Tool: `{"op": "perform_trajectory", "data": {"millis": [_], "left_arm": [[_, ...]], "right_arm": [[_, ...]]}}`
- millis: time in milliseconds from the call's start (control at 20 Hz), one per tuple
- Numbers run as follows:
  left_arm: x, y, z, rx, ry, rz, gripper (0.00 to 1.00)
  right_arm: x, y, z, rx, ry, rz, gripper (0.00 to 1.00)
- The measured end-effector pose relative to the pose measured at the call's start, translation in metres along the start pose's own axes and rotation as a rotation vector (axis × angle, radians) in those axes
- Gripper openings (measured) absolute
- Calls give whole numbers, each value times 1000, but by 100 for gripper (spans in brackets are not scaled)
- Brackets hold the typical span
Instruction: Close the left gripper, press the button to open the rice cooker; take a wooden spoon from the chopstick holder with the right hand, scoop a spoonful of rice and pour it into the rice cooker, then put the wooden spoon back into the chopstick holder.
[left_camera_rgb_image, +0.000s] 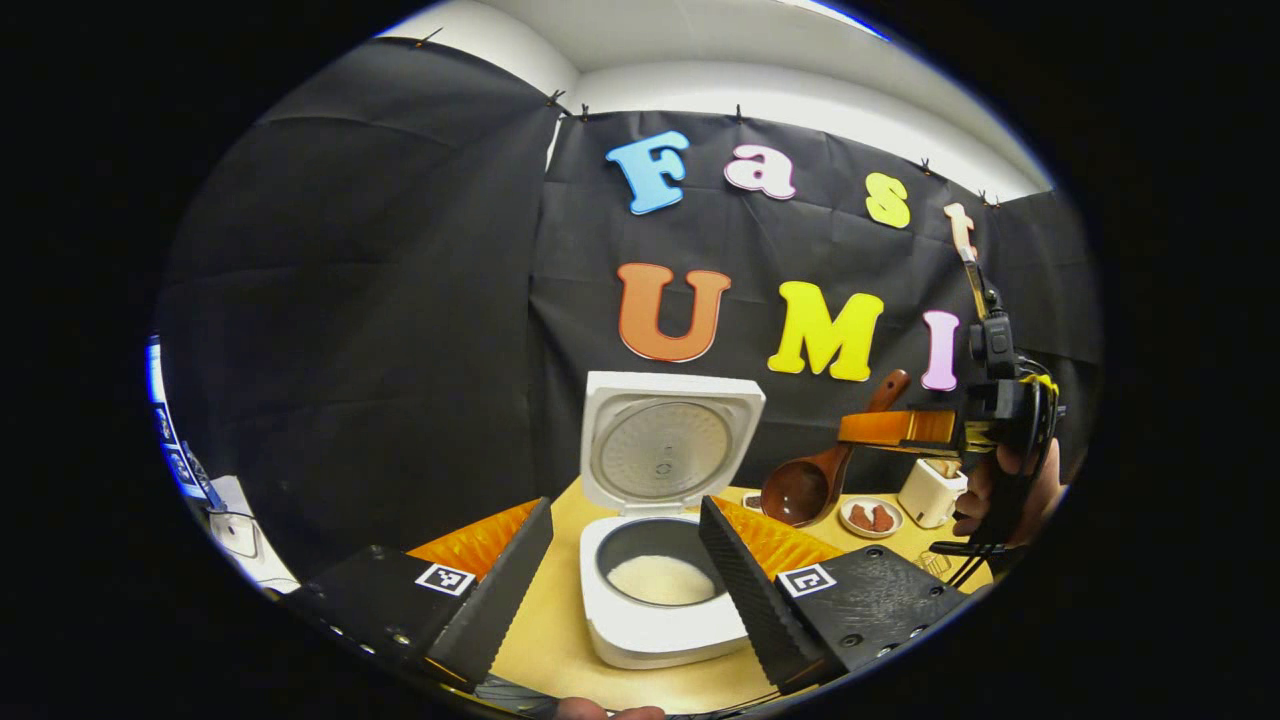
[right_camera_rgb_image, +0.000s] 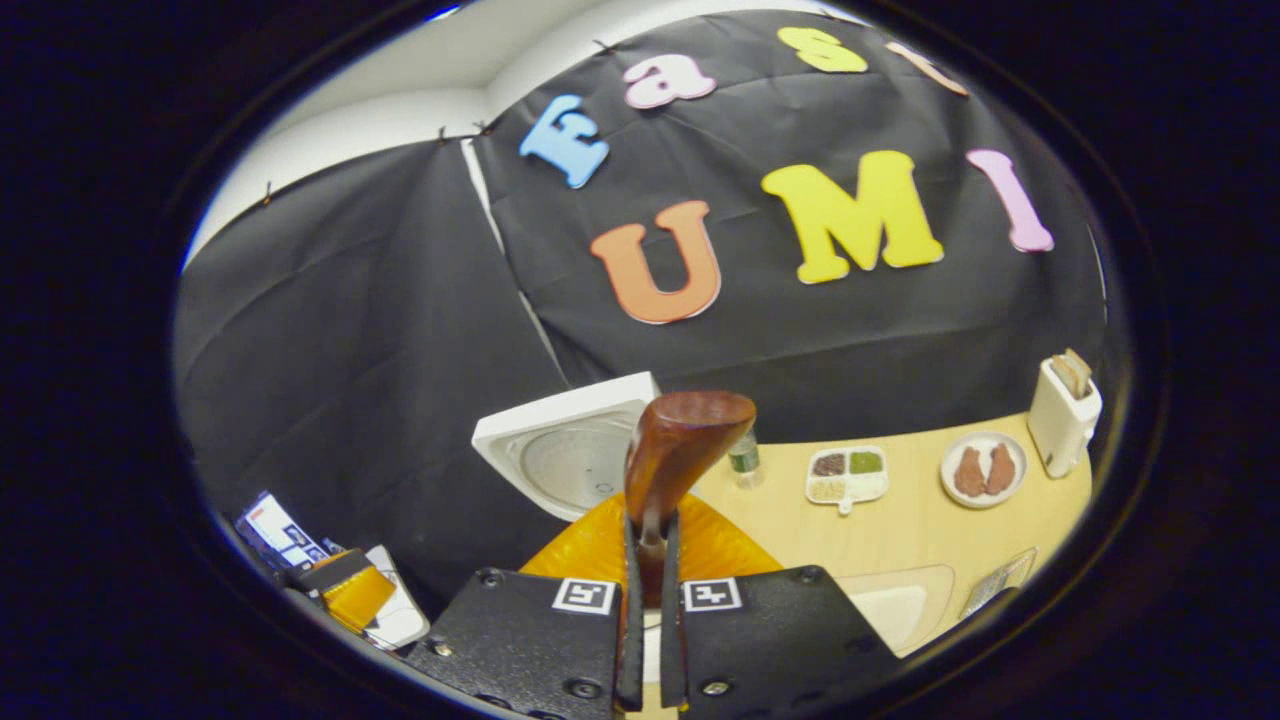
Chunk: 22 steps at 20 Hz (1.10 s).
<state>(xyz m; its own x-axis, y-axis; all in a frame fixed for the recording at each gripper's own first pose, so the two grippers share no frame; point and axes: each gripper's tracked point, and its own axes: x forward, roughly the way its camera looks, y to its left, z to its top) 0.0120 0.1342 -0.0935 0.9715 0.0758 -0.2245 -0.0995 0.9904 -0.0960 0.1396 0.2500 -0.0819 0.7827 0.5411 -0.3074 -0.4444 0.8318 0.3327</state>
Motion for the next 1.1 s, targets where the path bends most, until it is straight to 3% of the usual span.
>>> {"op": "perform_trajectory", "data": {"millis": [350,600,850,1100], "left_arm": [[23,-93,0,29,-8,-99,95],[32,-137,0,23,1,-123,95],[31,-149,-1,54,14,-99,95],[30,-144,2,66,34,-61,95]], "right_arm": [[-104,-160,26,14,-85,-256,12],[-159,-267,16,41,-91,-442,12],[-167,-338,-22,107,-42,-549,12],[-144,-380,-61,144,10,-577,12]]}}
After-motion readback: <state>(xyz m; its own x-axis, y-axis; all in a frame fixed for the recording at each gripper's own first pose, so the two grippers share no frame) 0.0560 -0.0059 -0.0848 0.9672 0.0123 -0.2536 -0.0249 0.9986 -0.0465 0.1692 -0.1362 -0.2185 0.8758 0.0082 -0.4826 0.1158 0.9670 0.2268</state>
